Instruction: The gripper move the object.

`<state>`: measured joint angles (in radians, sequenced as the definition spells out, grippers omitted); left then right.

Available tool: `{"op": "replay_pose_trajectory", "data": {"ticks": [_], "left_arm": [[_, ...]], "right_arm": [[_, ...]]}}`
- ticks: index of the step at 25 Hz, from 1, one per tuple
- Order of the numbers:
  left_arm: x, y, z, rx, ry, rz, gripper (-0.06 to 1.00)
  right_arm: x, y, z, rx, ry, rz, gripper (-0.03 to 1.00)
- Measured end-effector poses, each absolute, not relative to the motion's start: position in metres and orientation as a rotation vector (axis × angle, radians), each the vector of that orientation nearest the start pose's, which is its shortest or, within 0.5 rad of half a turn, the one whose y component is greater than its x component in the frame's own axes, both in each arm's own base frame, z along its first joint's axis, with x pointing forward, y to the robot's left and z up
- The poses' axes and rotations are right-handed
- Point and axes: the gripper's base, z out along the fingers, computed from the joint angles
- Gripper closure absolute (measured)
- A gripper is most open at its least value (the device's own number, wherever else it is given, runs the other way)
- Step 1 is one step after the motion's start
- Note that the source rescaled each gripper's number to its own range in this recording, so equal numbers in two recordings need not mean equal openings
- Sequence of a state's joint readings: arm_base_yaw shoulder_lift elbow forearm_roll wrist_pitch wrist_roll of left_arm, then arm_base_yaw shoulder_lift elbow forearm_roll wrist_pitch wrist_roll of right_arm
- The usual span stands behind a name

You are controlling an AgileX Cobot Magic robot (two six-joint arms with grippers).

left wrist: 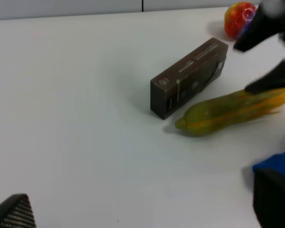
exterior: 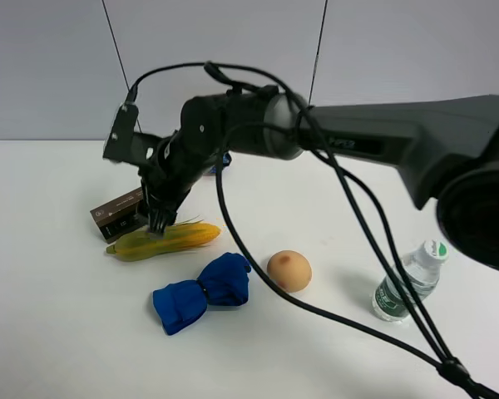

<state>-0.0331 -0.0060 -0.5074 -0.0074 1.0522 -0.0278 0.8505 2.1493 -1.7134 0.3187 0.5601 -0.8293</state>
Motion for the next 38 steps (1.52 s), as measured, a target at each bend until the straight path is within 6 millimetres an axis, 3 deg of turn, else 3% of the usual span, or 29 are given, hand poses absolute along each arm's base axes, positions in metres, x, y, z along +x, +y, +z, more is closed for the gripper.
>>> {"op": "replay_pose_trajectory", "data": {"ticks": [6,13,14,19,27,30,33,38], "left_arm": [[-0.006,0.0,0.28,0.006,2.023,-0.047,-0.06],[-0.006,0.0,0.28,0.006,2.023,-0.047,-0.06],[-0.006,0.0,0.28,0.006,2.023,-0.047,-0.06],[-0.006,0.0,0.28,0.006,2.023,-0.047,-0.06],[-0.006,0.0,0.28,0.006,2.023,-0.047,-0.06],[-0.006,0.0,0.28,0.006,2.023,-0.047,-0.06],[-0.006,0.0,0.28,0.006,2.023,-0.047,-0.06],[-0.006,0.0,0.28,0.006,2.023,-0.047,-0.06]], "right_arm": [[0.294,0.357,0.276,-1.296,2.043,0.493,0.62],[0.274,0.323,0.335,-1.074,2.182,0.466,0.2],[0.274,0.323,0.335,-1.074,2.182,0.466,0.2],[0.262,0.287,0.365,-1.002,2.256,0.265,0.01],[0.25,0.234,0.399,-0.945,2.289,-0.134,-0.03],[0.252,0.216,0.41,-0.88,2.288,-0.135,-0.03],[0.265,0.186,0.419,-0.772,2.328,-0.114,-0.03],[0.292,0.115,0.425,-0.538,2.427,-0.052,-0.02]]}}
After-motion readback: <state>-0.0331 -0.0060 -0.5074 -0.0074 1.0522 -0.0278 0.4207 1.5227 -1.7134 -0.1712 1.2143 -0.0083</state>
